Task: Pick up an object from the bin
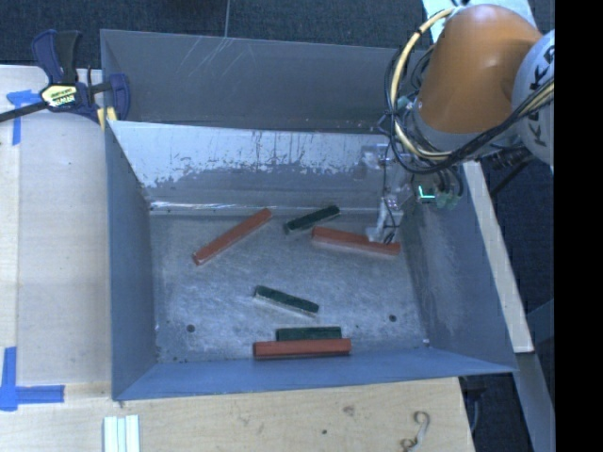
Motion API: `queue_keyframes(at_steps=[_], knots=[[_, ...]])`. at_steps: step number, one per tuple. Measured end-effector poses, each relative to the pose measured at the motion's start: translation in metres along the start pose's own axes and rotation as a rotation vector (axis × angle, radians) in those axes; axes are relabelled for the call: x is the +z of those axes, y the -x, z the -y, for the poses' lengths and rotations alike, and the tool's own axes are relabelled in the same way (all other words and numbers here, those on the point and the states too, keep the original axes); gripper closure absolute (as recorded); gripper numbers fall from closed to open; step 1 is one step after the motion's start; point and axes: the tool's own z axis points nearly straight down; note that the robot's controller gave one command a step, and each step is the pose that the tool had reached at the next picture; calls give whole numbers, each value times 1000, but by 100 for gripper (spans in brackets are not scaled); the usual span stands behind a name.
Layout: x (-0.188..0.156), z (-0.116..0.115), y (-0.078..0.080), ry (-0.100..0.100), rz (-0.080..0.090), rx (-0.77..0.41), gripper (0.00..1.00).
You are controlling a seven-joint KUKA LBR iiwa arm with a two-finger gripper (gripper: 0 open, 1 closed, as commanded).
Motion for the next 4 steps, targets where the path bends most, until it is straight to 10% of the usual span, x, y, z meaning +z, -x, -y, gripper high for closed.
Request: queue_keyframes(at_steps=[1,2,4], knots=[[151,44,-8,0,0,88,0],[114,33,-10,0,11,115,0],[147,41,-2,0,3,289,0]])
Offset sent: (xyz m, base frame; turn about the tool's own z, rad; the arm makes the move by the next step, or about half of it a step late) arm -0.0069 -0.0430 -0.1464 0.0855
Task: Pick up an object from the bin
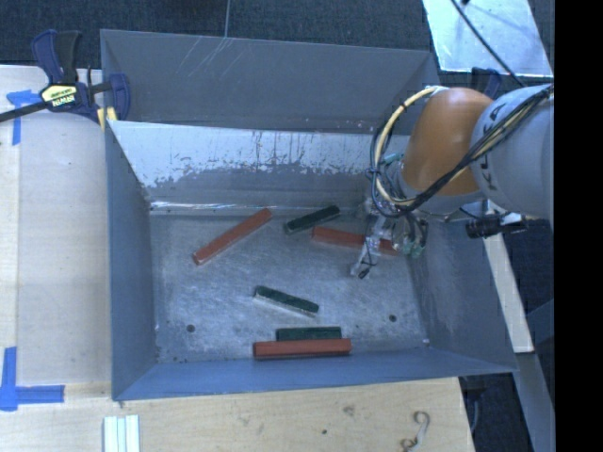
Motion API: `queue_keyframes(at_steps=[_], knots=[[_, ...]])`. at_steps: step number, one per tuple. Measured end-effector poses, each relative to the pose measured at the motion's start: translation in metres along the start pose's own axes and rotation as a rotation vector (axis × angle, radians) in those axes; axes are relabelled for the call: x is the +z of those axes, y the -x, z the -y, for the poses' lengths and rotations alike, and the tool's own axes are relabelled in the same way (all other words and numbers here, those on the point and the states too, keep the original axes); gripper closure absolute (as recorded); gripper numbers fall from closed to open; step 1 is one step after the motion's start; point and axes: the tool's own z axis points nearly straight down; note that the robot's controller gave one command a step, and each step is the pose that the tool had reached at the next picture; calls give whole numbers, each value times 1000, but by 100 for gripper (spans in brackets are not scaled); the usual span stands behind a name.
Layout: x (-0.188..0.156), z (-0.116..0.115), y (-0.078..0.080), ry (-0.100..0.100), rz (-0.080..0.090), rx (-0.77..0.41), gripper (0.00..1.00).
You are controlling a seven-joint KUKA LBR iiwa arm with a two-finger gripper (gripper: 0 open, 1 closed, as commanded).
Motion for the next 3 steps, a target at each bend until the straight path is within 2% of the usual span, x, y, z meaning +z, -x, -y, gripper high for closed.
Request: queue_keyframes(at_steps=[1,2,3], knots=[[-1,0,1,0,2,-2,0],[-3,0,3,1,7,-3,100],[-12,0,4,0,6,-4,100]])
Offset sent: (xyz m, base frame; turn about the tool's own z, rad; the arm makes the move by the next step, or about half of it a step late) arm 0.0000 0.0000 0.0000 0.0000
